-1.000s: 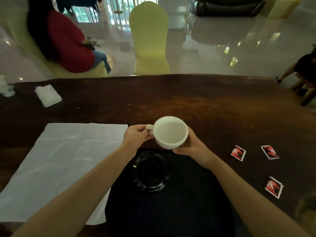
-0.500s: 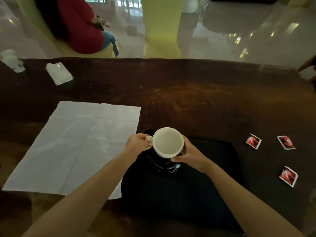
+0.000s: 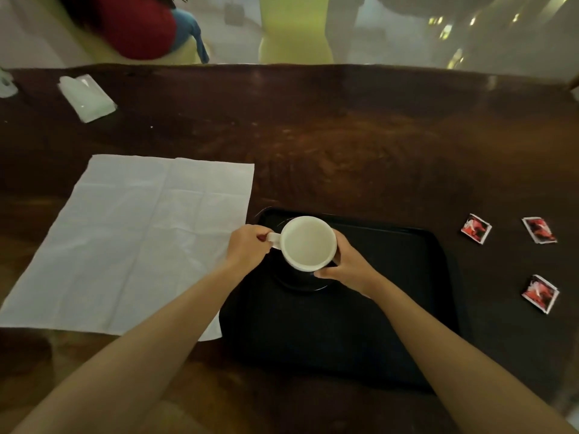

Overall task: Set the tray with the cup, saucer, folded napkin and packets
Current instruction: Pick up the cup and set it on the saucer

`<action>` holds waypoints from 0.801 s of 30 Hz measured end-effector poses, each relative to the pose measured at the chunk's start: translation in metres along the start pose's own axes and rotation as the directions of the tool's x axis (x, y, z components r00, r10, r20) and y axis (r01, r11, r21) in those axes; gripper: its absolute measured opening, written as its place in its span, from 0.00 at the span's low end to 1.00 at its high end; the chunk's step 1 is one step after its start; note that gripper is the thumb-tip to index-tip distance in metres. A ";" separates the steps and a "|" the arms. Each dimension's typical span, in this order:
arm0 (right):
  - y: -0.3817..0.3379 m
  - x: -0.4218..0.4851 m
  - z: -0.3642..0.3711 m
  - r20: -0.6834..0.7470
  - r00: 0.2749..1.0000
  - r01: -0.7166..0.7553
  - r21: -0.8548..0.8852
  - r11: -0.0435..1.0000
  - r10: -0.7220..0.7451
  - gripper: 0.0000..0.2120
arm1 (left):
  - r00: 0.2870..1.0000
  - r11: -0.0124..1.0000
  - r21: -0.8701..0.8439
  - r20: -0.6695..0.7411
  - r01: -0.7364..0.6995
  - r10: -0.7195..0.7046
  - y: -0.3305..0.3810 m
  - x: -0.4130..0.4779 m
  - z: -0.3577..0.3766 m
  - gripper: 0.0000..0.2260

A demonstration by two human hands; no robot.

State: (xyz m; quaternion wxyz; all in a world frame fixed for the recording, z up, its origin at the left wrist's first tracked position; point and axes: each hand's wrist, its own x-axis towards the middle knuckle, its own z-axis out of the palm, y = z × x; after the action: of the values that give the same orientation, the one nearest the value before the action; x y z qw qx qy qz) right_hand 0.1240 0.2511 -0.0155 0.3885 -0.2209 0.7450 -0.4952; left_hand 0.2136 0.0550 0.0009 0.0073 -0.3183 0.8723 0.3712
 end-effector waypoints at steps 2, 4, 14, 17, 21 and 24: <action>0.001 0.000 0.001 0.002 1.000 0.011 -0.013 1.000 -0.011 0.40 | 1.000 0.999 0.041 -0.021 -0.021 0.022 -0.001 0.000 0.002 0.08; 0.000 0.000 0.001 0.008 1.000 0.019 -0.016 1.000 -0.019 0.39 | 0.999 0.998 0.056 -0.032 -0.023 0.024 -0.001 0.000 0.002 0.09; -0.001 0.000 -0.001 0.031 0.999 0.029 -0.018 0.999 -0.029 0.40 | 0.999 0.999 0.033 -0.026 0.037 -0.036 -0.001 0.001 0.003 0.10; -0.003 0.002 -0.005 0.072 0.997 -0.002 -0.009 1.000 0.003 0.40 | 0.996 0.997 0.010 -0.040 0.078 -0.077 0.001 -0.002 0.002 0.12; -0.006 0.004 -0.008 0.099 0.994 -0.032 -0.045 0.999 0.036 0.41 | 0.988 0.988 -0.068 -0.047 0.142 -0.145 0.005 -0.010 -0.004 0.15; -0.009 0.004 -0.013 0.091 0.990 -0.103 -0.048 0.993 0.107 0.42 | 0.979 0.975 -0.113 -0.041 0.193 -0.199 0.005 -0.021 -0.012 0.15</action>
State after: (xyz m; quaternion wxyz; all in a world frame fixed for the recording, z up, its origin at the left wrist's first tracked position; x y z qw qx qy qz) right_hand 0.1106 0.2515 -0.0057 0.4438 -0.2126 0.7472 -0.4468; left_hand 0.2303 0.0610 0.0178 0.0041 -0.4123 0.8150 0.4072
